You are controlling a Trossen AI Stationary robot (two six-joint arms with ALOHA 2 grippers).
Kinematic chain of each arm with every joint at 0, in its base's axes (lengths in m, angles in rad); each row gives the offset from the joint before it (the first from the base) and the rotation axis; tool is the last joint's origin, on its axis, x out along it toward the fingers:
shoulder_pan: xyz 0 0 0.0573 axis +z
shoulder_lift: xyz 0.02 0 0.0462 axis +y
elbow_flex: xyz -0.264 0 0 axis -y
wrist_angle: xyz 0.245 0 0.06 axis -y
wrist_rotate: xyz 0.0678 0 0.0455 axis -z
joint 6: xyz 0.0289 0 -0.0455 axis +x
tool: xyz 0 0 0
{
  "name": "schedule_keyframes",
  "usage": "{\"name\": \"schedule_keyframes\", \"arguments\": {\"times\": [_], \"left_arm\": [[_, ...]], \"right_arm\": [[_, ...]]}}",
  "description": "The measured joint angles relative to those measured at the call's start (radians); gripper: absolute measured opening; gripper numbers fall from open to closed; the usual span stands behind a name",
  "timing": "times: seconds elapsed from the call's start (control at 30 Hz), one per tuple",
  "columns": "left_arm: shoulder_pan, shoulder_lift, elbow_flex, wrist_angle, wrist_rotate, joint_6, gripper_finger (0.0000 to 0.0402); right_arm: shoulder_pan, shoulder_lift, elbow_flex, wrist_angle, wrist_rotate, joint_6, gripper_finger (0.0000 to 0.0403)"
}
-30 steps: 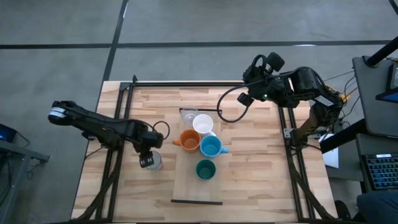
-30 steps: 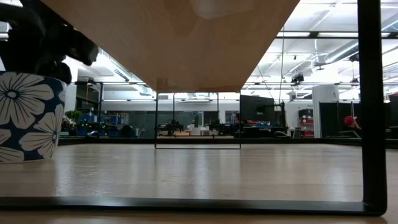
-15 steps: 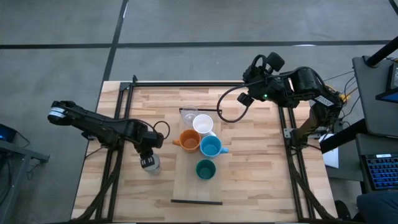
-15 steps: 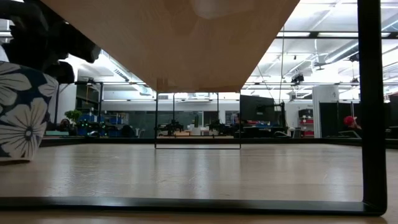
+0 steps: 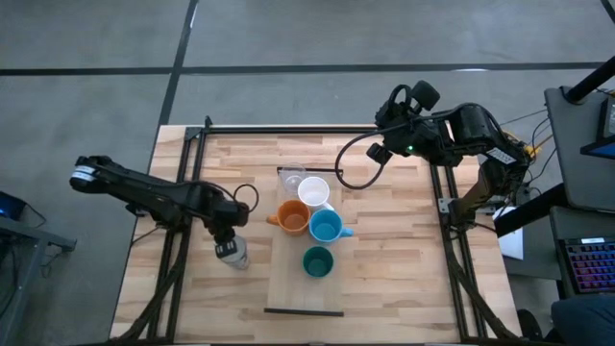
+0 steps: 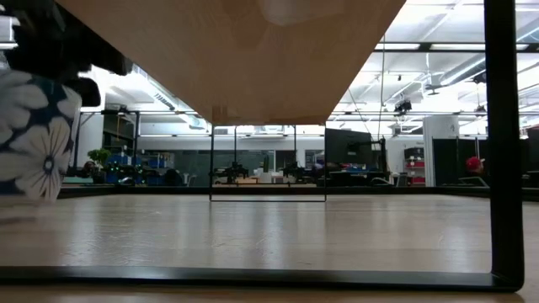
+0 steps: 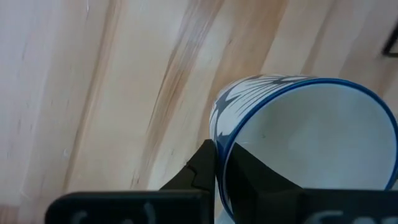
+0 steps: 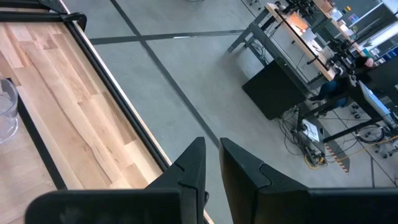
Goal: Stack small to large cups/mugs on shelf
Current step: Put the white and blue mug on the shelf
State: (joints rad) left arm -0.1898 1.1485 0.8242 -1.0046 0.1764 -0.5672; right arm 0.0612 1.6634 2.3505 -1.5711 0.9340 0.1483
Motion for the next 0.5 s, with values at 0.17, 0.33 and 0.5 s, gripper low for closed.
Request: {"name": "schedule_keyframes", "arguments": {"times": [0.17, 0.33, 0.5], "left_arm": [[0.007, -0.077, 0.047, -0.065, 0.0, -0.039, 0.0002], [0.007, -0.122, 0.184, -0.172, -0.067, -0.082, 0.0001], [0.007, -0.095, 0.354, -0.274, -0.109, -0.084, 0.0001]], "right_arm": [[0.0, 0.0, 0.0, 0.0, -0.011, -0.002, 0.004], [0.0, 0.0, 0.0, 0.0, -0.052, -0.014, 0.004], [0.0, 0.0, 0.0, 0.0, -0.052, -0.02, 0.004]]}}
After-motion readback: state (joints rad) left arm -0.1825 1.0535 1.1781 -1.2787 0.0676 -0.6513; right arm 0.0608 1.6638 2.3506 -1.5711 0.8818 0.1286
